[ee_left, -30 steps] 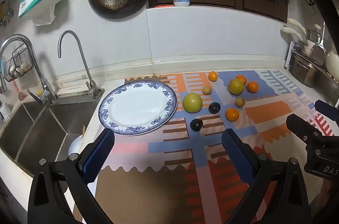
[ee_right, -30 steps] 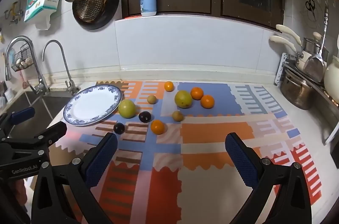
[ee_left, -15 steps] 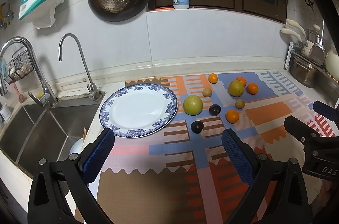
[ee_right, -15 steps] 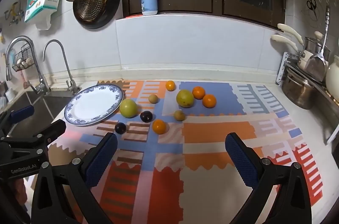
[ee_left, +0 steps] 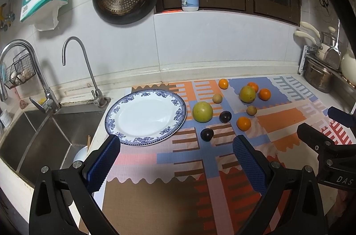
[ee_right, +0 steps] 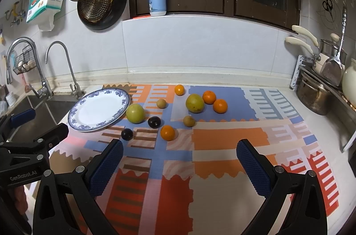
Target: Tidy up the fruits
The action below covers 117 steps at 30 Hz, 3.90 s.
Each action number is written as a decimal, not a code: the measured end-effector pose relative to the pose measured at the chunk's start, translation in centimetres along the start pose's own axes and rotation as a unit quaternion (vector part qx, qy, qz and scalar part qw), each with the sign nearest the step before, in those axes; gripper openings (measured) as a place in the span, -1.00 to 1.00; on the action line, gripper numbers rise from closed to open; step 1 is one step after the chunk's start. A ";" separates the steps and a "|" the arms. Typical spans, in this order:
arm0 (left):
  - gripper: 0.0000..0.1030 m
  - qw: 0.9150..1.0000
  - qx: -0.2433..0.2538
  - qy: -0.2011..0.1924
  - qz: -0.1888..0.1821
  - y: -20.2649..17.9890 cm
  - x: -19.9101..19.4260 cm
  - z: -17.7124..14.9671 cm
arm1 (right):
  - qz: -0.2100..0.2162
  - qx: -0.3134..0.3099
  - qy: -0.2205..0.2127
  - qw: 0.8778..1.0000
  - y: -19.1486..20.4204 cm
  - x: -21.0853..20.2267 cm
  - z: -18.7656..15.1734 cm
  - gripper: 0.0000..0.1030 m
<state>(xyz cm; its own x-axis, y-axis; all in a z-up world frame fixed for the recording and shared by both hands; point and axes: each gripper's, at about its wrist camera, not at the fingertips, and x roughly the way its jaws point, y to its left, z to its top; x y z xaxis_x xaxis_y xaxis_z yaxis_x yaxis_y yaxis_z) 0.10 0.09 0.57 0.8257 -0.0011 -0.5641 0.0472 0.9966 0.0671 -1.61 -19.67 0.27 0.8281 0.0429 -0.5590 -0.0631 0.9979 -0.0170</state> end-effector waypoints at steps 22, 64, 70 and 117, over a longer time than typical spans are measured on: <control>0.99 1.000 0.000 -0.001 0.001 0.2 0.0 -0.2 | 0.005 -0.001 0.003 1.000 0.6 1.0 -0.3 0.99; 0.64 0.997 0.047 0.025 -0.056 -1.2 6.1 -0.1 | 0.041 -0.036 0.059 0.997 0.5 6.7 0.2 0.76; 0.38 0.994 0.063 0.043 -0.080 -1.9 8.8 -0.2 | 0.059 -0.051 0.081 0.994 0.6 9.3 0.2 0.55; -0.47 0.986 0.011 0.102 -0.135 -0.8 14.8 0.5 | 0.138 -0.045 0.134 0.980 1.9 16.9 1.1 -0.37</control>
<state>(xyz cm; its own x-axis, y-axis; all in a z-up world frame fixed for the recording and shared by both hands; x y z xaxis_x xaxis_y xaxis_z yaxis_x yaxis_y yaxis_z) 12.52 -0.76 -7.43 0.6520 -0.2478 -0.7166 0.2634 0.9602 -0.0924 12.91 -16.97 -8.27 0.5968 0.2837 -0.7506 -0.3226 0.9413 0.0993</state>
